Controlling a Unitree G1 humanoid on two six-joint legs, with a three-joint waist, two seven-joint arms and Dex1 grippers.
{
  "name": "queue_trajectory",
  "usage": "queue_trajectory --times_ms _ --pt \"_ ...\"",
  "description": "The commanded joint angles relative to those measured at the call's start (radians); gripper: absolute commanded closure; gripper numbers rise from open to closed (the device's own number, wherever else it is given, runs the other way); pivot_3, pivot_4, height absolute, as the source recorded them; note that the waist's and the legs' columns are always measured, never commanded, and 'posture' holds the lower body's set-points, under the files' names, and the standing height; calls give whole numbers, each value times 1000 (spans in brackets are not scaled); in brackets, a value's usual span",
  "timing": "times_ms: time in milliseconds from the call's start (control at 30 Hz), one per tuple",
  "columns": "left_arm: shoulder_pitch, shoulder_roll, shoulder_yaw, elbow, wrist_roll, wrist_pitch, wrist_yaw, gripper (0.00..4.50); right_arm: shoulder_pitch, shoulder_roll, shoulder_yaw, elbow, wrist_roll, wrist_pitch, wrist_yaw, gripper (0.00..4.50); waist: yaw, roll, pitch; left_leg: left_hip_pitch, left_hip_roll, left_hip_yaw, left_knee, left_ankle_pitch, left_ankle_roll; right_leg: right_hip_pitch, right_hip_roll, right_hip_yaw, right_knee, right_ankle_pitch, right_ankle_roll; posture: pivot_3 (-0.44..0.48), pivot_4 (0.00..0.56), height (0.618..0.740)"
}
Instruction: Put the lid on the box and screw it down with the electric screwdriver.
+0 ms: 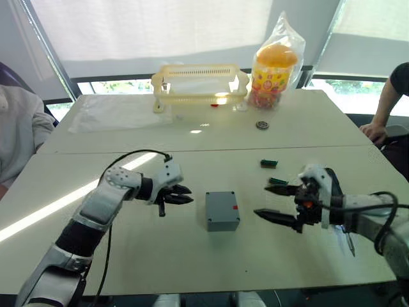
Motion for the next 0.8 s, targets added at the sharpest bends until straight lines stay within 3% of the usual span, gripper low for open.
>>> queue_trajectory --times_ms 33,67,167,300,500,800 --pt "-66 -27 74 -63 -96 72 26 3375 -110 61 9 172 -82 -127 -79 56 0 0 0 0 0 0 0 0 0 0 0 0 0 0 0 0 150 740" --pt "-80 -36 79 -68 -110 86 36 3375 -141 87 40 241 -135 -184 -106 56 -1 -1 -1 0 0 0 0 0 0 0 0 0 0 0 0 0 150 740" --pt "-105 -55 76 -76 -123 103 68 3375 -221 151 158 477 -321 -394 -158 829 -4 0 0 0 -1 1 -1 0 0 0 0 0 0 0 0 0 150 740" --pt "-102 -59 62 -113 -137 125 100 3375 -330 238 206 771 -454 -625 -232 2883 -6 1 1 -1 -1 2 -1 0 0 -3 0 2 2 1 2 0 150 740" --pt "-69 -59 54 -168 -156 161 146 3375 -419 308 212 1019 -533 -821 -284 2883 -8 1 1 0 -1 2 -2 0 -1 -5 0 3 5 1 2 0 150 740" --pt "-44 -45 32 -179 -161 152 174 3375 -448 327 202 1112 -554 -867 -266 2883 -8 1 1 0 -1 2 -2 1 -1 -5 0 3 7 1 2 0 150 740"
